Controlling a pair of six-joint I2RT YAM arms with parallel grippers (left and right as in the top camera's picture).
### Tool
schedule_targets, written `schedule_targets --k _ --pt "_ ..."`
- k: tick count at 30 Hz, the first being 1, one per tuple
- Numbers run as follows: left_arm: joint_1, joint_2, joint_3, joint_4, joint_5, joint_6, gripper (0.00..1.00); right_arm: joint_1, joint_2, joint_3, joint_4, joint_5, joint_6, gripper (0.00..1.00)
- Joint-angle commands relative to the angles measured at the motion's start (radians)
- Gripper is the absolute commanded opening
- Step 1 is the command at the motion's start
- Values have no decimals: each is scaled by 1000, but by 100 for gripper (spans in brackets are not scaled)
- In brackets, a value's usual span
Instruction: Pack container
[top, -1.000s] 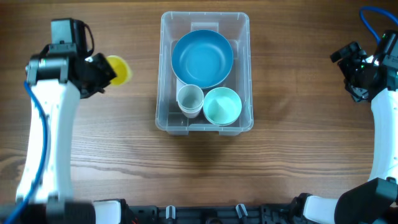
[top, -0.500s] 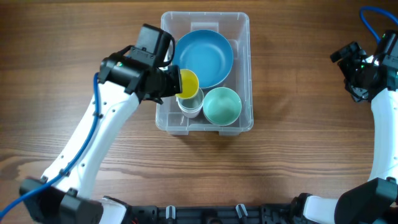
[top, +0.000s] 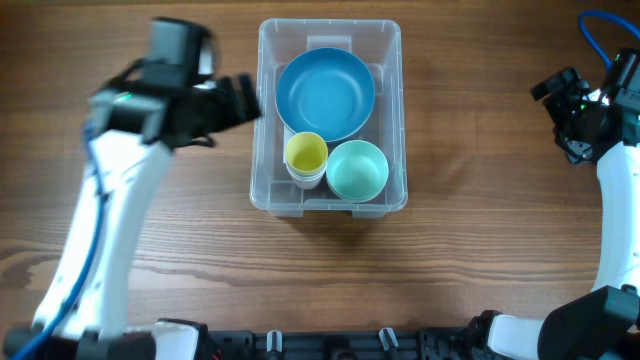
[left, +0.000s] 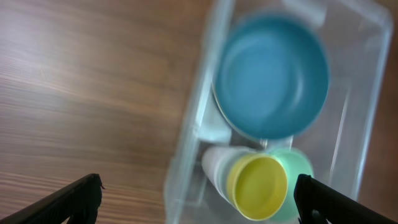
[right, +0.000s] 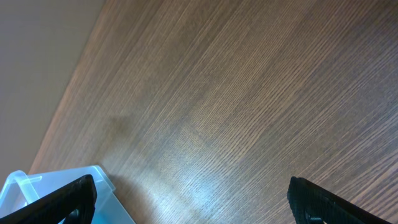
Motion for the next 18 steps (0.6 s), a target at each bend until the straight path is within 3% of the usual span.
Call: schedule_targets --k 1,6,11,18 --pt "68 -96 23 -5 32 2 100 2 7 5 0 -8 10 100" --pt "66 -156 23 -22 135 2 100 2 7 5 0 -8 11 100" --pt "69 -202 23 -83 30 40 100 2 7 5 0 -8 11 100" --pt "30 -499 19 -67 -201 125 100 2 7 5 0 -8 11 100"
